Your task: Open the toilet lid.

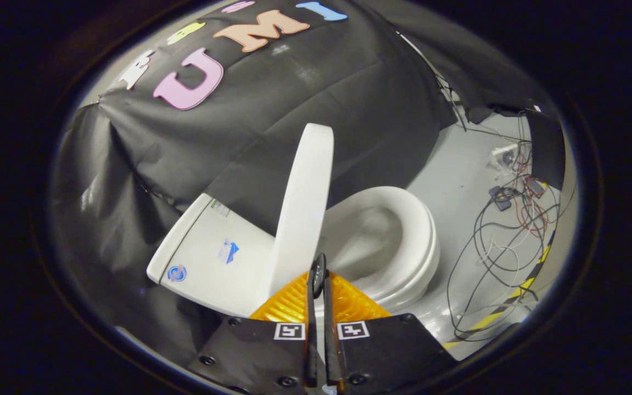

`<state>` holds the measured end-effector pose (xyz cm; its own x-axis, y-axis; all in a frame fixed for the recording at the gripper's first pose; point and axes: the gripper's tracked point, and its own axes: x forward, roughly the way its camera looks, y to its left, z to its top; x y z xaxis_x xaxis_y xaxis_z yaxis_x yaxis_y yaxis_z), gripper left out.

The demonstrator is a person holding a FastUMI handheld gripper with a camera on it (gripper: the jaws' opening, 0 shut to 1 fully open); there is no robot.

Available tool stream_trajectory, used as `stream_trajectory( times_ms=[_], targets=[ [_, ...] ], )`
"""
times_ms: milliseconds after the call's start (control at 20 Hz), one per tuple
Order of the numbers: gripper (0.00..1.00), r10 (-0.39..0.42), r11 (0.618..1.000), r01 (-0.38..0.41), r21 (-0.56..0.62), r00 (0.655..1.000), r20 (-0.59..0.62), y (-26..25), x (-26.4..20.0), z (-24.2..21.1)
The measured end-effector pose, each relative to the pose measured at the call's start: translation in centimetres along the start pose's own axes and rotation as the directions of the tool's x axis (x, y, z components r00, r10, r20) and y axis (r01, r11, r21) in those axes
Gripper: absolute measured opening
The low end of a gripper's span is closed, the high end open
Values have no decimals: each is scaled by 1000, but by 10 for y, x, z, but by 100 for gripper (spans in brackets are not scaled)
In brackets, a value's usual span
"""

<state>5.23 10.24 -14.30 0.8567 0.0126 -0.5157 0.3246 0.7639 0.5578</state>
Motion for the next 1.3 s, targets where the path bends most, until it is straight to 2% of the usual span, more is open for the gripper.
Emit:
stream_trajectory(
  times_ms=[150,250,350,650,1100,1300],
  targets=[
    [7,81,983,-72,-172,996,43,48,-3,15],
    [10,150,938,-119,-327,986,70,96,-7,21],
    [13,171,900,-124,-418,982,76,136,-6,20],
    [13,158,869,-86,-488,982,108,194,8,11],
    [13,151,763,-31,-645,980,132,267,26,-22],
    [13,150,697,-3,-717,978,142,292,36,-41]
  ],
)
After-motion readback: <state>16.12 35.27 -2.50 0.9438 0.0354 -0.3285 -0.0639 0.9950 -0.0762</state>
